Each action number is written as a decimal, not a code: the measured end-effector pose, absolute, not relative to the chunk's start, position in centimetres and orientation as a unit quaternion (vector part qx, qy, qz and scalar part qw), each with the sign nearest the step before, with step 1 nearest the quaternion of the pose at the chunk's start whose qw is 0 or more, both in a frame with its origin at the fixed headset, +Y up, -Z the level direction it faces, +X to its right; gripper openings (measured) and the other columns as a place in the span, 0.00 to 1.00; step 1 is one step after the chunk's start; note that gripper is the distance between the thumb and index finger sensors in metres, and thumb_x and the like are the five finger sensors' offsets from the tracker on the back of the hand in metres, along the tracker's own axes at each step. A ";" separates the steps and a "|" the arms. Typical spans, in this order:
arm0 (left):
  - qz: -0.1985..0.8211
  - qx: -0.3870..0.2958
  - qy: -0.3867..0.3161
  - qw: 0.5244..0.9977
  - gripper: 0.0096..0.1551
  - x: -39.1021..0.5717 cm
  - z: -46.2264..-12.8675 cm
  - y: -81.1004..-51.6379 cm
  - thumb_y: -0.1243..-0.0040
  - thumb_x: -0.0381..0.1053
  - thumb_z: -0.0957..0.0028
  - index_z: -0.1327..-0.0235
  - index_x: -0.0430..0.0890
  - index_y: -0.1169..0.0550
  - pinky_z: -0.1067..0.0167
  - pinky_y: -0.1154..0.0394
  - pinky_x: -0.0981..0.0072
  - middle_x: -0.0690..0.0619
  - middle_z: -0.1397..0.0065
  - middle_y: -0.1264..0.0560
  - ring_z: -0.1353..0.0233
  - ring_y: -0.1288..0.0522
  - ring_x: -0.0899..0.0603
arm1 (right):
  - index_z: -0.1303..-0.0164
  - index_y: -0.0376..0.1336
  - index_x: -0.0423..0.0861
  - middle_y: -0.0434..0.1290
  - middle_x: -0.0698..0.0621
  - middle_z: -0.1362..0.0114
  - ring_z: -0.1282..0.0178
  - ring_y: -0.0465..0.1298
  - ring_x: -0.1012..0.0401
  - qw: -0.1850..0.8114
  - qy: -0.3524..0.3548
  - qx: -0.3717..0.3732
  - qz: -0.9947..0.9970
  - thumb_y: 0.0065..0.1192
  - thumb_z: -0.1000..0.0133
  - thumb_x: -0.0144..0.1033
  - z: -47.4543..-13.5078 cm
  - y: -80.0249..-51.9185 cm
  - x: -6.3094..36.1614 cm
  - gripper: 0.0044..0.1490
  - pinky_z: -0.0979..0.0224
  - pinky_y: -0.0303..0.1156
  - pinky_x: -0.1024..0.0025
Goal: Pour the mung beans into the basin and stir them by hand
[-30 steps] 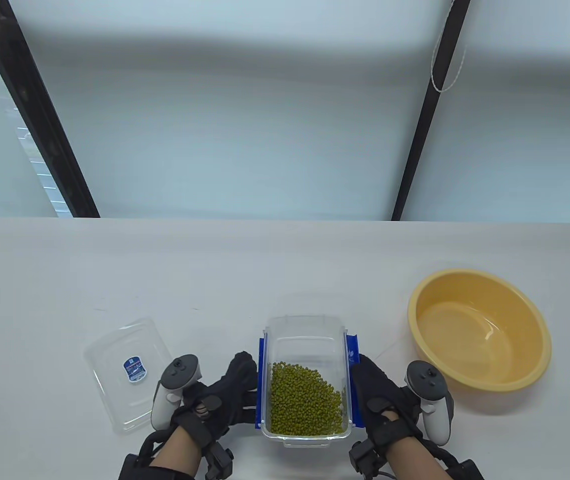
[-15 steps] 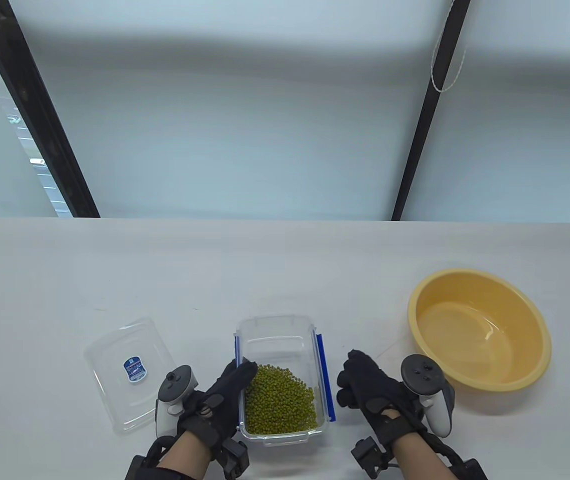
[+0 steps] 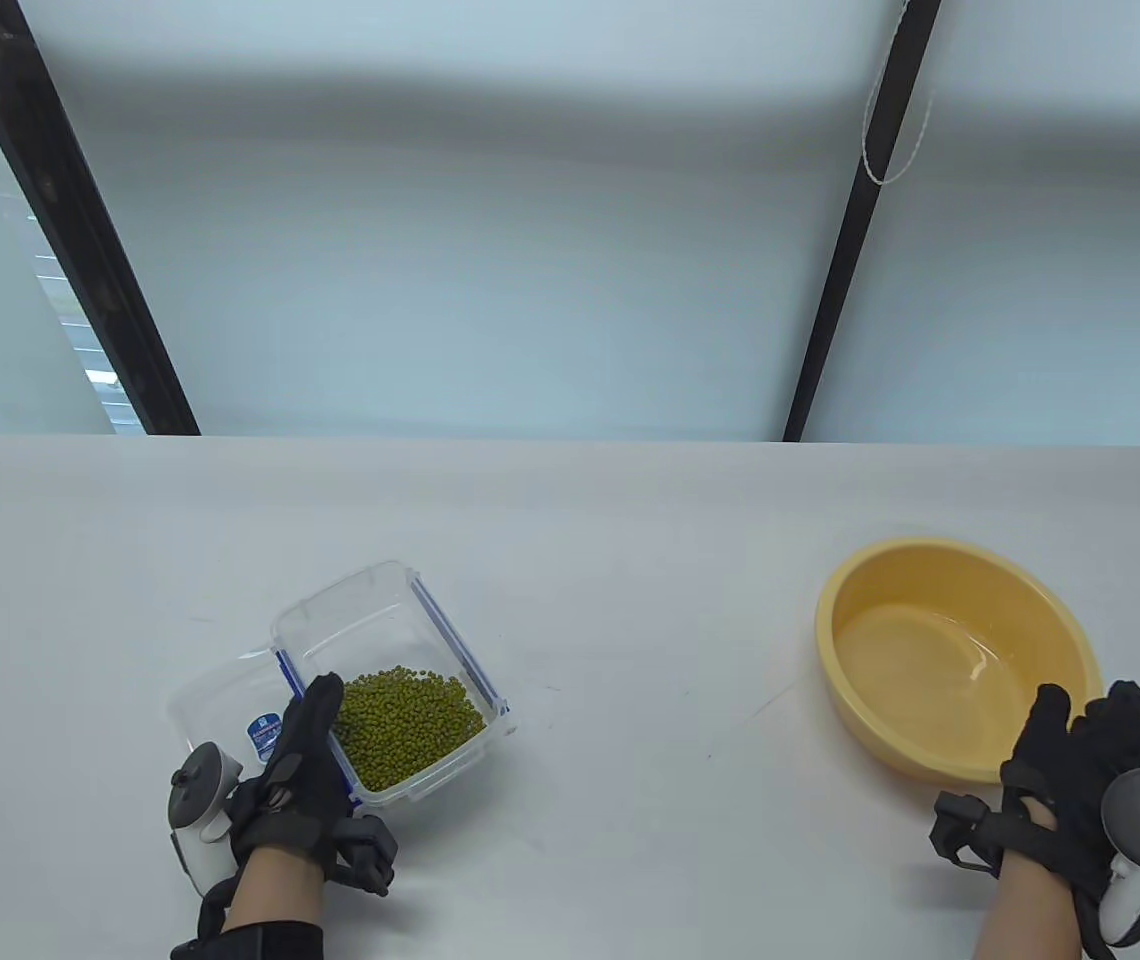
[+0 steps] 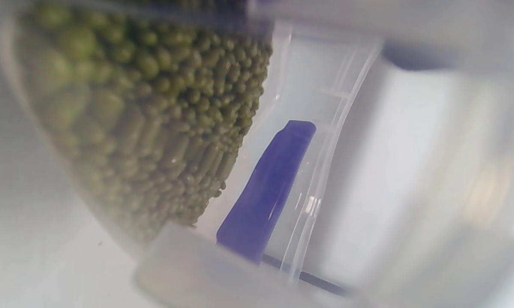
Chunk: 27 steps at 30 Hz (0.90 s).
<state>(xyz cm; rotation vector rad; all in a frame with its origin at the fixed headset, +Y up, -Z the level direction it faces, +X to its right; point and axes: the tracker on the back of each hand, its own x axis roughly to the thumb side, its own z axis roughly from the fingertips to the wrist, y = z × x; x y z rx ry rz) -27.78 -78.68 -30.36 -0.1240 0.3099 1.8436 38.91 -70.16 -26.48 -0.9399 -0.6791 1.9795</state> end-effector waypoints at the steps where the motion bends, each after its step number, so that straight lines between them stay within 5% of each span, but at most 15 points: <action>1: 0.796 -0.050 0.138 0.588 0.66 -28.0 -30.3 -78.7 0.50 0.80 0.41 0.21 0.39 0.64 0.40 0.22 0.47 0.34 0.21 0.37 0.33 0.24 0.32 | 0.21 0.43 0.46 0.50 0.44 0.22 0.24 0.62 0.47 0.416 -0.244 -0.396 0.782 0.59 0.45 0.59 -26.7 -71.2 39.3 0.52 0.24 0.59 0.47; 4: 0.803 -0.046 0.139 0.577 0.66 -28.3 -30.2 -78.7 0.50 0.81 0.41 0.20 0.39 0.64 0.40 0.22 0.48 0.34 0.22 0.37 0.34 0.23 0.32 | 0.21 0.35 0.45 0.41 0.42 0.20 0.20 0.52 0.42 0.392 -0.187 -0.429 0.792 0.59 0.45 0.61 -27.5 -73.3 39.4 0.57 0.22 0.55 0.45; 7: 0.806 -0.043 0.137 0.575 0.66 -28.5 -30.2 -78.6 0.50 0.81 0.41 0.20 0.39 0.64 0.40 0.22 0.48 0.35 0.22 0.37 0.34 0.24 0.32 | 0.22 0.29 0.43 0.37 0.40 0.20 0.20 0.53 0.41 0.414 -0.141 -0.449 0.779 0.58 0.45 0.62 -28.0 -74.9 39.3 0.62 0.22 0.58 0.46; 11: 0.803 -0.045 0.144 0.577 0.66 -28.5 -30.3 -78.7 0.50 0.81 0.41 0.20 0.39 0.64 0.40 0.22 0.47 0.34 0.22 0.37 0.34 0.24 0.32 | 0.23 0.30 0.45 0.51 0.42 0.19 0.27 0.73 0.51 0.499 -0.076 -0.461 0.730 0.53 0.42 0.59 -28.4 -76.9 39.8 0.55 0.27 0.73 0.58; 16: 0.798 -0.051 0.149 0.582 0.66 -28.4 -30.6 -78.9 0.50 0.81 0.41 0.20 0.39 0.64 0.40 0.22 0.47 0.34 0.22 0.37 0.34 0.24 0.32 | 0.24 0.38 0.39 0.67 0.45 0.28 0.36 0.81 0.49 0.451 -0.104 -0.459 0.759 0.50 0.42 0.51 -28.7 -75.9 39.7 0.47 0.36 0.81 0.63; 27: 0.802 -0.045 0.148 0.577 0.66 -28.7 -30.6 -78.7 0.50 0.81 0.41 0.20 0.39 0.64 0.39 0.22 0.47 0.34 0.22 0.37 0.33 0.24 0.32 | 0.24 0.43 0.38 0.71 0.42 0.31 0.40 0.82 0.46 0.555 -0.048 -0.256 0.790 0.53 0.43 0.48 -30.6 -73.2 33.3 0.45 0.39 0.82 0.59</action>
